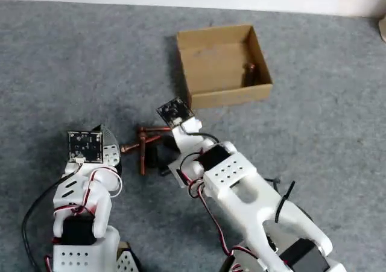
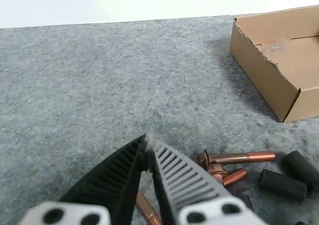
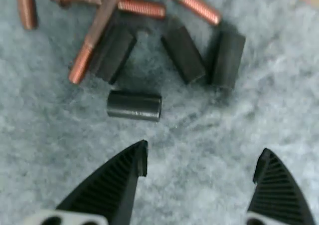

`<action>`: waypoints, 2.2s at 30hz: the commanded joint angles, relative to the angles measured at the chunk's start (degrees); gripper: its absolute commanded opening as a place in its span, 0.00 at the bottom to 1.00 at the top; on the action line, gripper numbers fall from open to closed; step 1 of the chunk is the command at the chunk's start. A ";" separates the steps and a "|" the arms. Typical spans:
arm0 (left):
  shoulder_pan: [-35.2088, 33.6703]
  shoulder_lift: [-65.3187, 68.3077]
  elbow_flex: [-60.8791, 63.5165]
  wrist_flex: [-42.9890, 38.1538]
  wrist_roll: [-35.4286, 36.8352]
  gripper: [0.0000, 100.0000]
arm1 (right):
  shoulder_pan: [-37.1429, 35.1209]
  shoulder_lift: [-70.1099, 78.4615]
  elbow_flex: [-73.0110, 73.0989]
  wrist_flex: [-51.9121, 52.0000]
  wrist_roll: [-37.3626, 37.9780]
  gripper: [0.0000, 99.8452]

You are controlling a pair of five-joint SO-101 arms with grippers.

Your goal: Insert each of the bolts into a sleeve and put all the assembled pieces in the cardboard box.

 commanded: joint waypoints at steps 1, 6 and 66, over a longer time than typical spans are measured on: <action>1.36 0.22 -1.89 -1.41 0.26 0.01 | -0.48 2.59 -3.47 -1.98 0.79 0.31; 1.36 0.22 -1.89 -1.41 0.18 0.01 | -0.22 16.22 -13.85 -1.71 0.70 0.31; 1.54 0.22 -1.80 -1.41 0.18 0.01 | 8.84 44.09 -28.97 -8.04 -5.80 0.01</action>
